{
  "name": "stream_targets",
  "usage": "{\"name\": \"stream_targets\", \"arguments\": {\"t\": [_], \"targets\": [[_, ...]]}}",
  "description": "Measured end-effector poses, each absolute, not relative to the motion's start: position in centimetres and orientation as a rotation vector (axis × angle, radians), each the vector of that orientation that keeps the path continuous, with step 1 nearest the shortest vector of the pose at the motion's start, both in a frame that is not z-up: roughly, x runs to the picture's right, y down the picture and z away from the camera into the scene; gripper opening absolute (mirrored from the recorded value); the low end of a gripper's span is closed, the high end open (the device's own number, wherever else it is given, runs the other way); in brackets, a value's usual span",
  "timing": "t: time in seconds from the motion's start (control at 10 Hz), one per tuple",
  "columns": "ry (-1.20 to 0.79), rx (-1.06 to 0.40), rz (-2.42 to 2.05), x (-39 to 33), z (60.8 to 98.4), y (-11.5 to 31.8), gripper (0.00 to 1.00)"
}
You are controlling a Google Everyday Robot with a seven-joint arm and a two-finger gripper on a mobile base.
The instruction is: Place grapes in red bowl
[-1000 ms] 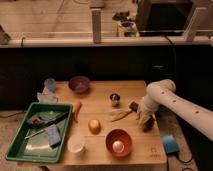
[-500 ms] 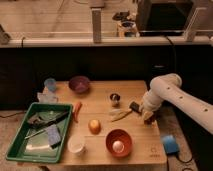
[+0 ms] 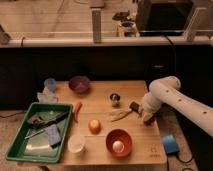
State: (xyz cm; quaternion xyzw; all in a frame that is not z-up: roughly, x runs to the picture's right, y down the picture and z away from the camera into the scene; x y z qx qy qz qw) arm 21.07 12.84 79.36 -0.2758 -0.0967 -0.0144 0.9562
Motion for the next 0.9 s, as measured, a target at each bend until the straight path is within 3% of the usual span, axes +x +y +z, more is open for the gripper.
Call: {"name": "stream_targets", "arguments": {"t": [0.2,0.5,0.9], "targets": [[-0.197,-0.549,-0.044,21.2,77.6,11.4,0.01],[-0.200,-0.541,-0.054,21.3,76.4,10.5,0.12],[-0.219,-0.531,-0.116,21.2,74.0,10.4,0.00]]}}
